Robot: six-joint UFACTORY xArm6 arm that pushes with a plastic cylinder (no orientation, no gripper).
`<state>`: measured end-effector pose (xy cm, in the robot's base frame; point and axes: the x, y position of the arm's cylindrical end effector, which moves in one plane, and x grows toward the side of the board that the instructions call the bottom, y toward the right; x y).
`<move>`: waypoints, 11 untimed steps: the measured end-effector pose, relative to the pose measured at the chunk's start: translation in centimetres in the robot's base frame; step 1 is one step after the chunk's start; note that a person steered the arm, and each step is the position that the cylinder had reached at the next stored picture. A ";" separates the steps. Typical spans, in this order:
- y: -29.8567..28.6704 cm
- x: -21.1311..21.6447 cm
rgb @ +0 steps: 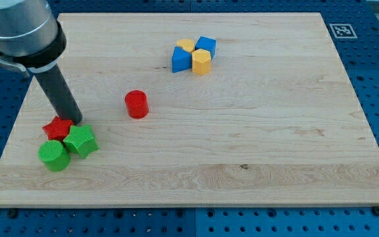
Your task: Push the green star down a bit
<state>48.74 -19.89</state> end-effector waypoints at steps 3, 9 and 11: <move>0.2 1.3; 3.3 1.8; 3.3 1.9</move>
